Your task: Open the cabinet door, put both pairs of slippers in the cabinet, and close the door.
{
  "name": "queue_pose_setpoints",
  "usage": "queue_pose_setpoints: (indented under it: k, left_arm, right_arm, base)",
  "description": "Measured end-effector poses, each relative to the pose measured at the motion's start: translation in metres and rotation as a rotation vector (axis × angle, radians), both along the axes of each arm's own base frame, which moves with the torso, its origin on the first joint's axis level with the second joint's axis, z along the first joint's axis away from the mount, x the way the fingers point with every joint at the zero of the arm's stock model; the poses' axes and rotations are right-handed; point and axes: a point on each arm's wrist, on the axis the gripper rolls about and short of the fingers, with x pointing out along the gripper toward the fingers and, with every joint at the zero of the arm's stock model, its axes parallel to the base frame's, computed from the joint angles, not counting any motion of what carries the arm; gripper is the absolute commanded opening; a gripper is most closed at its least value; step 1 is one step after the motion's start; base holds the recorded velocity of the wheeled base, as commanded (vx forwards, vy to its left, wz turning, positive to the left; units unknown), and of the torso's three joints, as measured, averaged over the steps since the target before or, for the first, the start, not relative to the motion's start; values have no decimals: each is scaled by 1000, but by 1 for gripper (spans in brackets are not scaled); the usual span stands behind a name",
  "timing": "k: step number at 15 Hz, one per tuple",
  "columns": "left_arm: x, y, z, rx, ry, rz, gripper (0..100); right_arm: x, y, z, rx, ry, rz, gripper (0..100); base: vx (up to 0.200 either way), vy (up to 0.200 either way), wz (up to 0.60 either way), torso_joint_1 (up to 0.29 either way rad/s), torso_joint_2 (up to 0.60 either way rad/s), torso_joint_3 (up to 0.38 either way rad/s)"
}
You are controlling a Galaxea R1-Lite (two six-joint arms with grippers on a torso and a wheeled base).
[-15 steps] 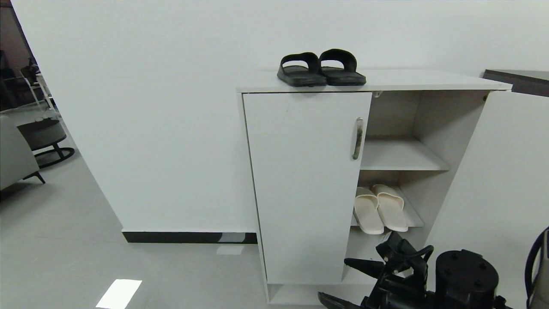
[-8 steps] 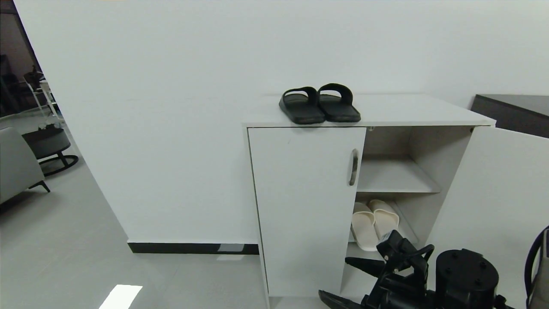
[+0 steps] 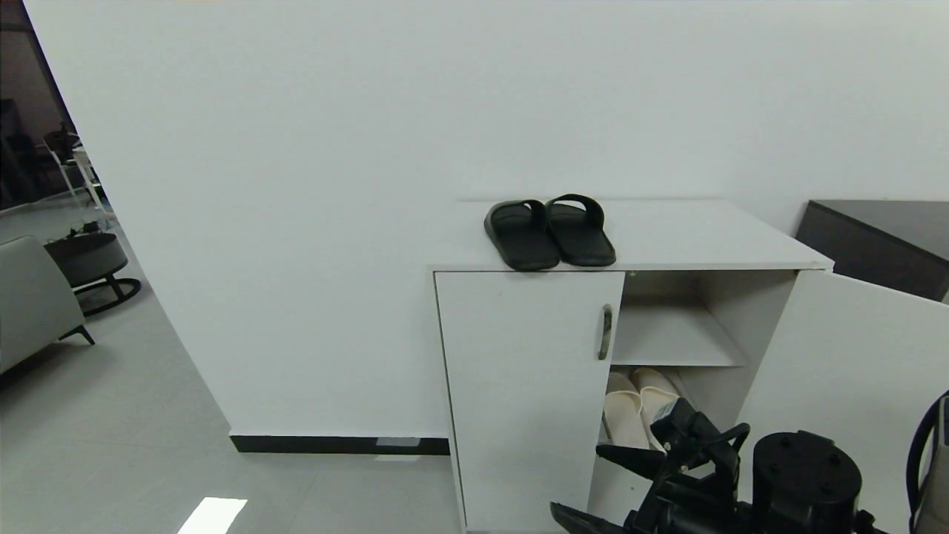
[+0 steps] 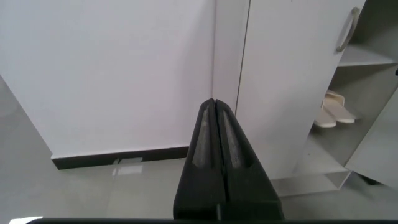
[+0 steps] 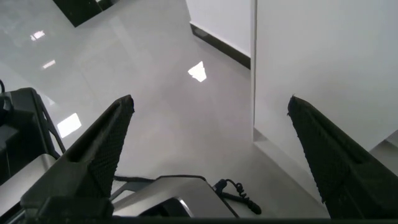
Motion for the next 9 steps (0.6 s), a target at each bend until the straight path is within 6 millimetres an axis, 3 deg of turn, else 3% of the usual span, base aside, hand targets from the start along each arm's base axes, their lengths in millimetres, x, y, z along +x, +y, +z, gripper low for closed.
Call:
queue_pose_setpoints:
  k: [9]
  left_arm:
    - [0,0,0,0,0,0,0]
  right_arm:
    - [0,0,0,-11,-14,0,100]
  base:
    - [0,0,0,241,-534,-286]
